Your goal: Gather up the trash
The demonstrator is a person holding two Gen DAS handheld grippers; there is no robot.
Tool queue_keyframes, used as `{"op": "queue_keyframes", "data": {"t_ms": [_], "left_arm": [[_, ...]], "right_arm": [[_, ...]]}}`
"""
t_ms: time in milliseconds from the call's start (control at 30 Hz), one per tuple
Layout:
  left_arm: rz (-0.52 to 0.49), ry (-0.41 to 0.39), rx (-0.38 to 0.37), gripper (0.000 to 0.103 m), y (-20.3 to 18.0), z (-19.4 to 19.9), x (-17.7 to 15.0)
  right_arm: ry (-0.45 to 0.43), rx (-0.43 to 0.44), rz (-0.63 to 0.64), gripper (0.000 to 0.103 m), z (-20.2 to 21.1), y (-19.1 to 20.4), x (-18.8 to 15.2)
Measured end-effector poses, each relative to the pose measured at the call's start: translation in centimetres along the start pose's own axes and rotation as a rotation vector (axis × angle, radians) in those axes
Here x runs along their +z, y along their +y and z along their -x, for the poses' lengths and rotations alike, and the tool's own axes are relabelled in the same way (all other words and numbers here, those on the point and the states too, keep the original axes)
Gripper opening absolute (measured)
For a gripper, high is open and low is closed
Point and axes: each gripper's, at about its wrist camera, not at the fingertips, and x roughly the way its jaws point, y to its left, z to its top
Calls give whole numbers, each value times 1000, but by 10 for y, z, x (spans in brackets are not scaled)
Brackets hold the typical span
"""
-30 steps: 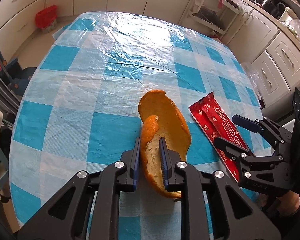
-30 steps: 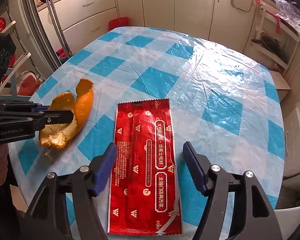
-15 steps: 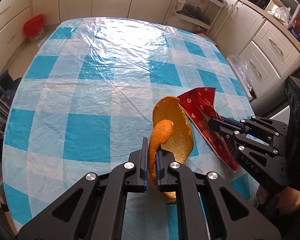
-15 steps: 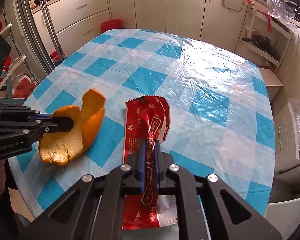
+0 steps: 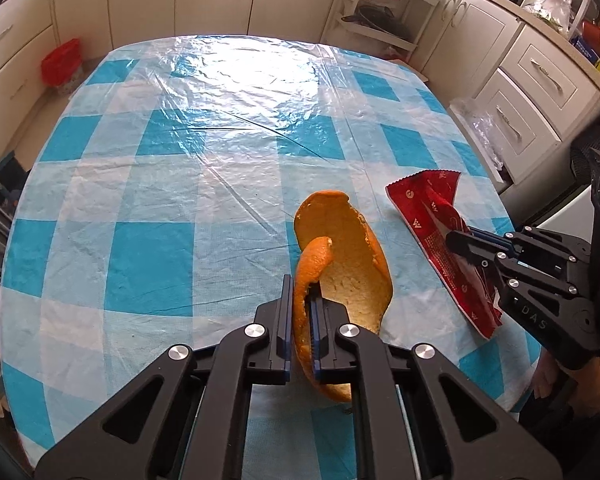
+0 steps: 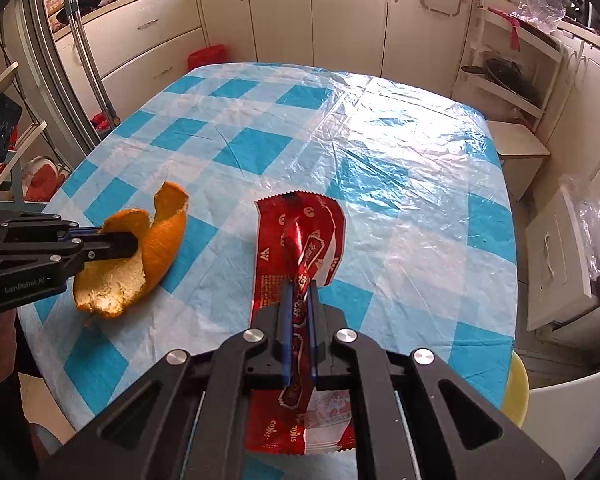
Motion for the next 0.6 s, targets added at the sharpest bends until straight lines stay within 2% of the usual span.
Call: {"op": "queue_keyframes", "data": {"t_ms": [67,100,133,200,300,400,533,567,600], "left_arm": [[-2,4,10,10,1,-1,1],[-4,4,16,12,1,-2,1],[-4,6,20,17,1,-2,2],[-1,3,24,27,1,-2,2],[-8,-2,46,40,0,-2,3],[-14,-2,50,44,-2,-3,4],[-31,-4,58,45,-5,-3,3],[-35,-5,58,45,-6,-3,3],[-40,-4,56,45,-7,-3,2]], "right_arm": [[7,6,2,9,-2,-1,-1],[6,9,2,16,-3,0,-1],[7,11,1,30,-3,-1,-1],[5,18,3,50,-5,0,-2],[3,15,24,54,-6,4,-3],[3,13,35,58,-7,5,-3],[-3,3,36,59,-8,4,-3],[-4,0,37,55,-7,4,-3],[-6,-8,40,43,-7,4,-3]]}}
